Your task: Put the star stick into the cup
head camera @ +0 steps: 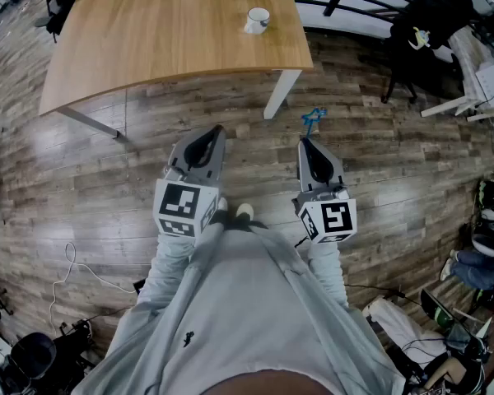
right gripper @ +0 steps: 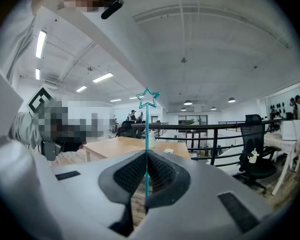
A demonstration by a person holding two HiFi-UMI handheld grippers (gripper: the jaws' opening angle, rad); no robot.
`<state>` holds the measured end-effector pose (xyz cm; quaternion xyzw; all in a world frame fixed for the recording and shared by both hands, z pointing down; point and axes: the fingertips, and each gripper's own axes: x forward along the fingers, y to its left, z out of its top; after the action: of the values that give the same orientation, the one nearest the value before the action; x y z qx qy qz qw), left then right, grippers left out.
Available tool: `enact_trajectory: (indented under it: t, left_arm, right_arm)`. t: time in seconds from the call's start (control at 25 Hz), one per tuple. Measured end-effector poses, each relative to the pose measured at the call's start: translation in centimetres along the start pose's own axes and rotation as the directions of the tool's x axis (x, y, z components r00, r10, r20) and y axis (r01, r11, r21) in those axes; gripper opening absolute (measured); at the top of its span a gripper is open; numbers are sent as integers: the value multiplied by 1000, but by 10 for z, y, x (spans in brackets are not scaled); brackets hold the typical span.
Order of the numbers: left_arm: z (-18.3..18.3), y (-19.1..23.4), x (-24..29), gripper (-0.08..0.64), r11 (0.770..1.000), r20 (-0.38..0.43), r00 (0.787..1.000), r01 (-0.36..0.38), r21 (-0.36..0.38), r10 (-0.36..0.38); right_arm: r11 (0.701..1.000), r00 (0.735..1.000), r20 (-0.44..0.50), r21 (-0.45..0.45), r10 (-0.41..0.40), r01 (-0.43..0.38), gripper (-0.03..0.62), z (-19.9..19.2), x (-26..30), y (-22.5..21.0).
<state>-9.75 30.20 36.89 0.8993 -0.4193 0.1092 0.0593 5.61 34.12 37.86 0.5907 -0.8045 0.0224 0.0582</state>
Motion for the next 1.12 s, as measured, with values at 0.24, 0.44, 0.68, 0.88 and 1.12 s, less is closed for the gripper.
enact_trajectory:
  t: [0.24, 0.44, 0.68, 0.88, 1.12]
  left_arm:
    - [3, -10, 7, 18, 1000, 1, 1000, -8, 11, 8]
    - [0, -12, 9, 18, 999, -8, 1000, -25, 20, 25]
    - [-5, -4, 20, 18, 999, -22, 999, -42, 13, 42]
    - [-5, 19, 37, 18, 999, -17, 999, -51, 8, 52]
    - [12, 65, 80, 18, 999, 4, 999, -40, 0, 40]
  right_arm:
    - [1000, 1000, 0, 12, 5, -5, 20, -4, -8, -14]
    - [1000, 1000, 6, 30, 8, -8, 20, -10, -11, -22]
    - [999, 1000, -4, 39, 16, -16, 20, -14, 1, -30]
    - [999, 1000, -5, 37, 11, -11, 20, -14, 28, -38]
    - [1000, 1000, -5, 29, -11, 11, 20, -1, 83, -53]
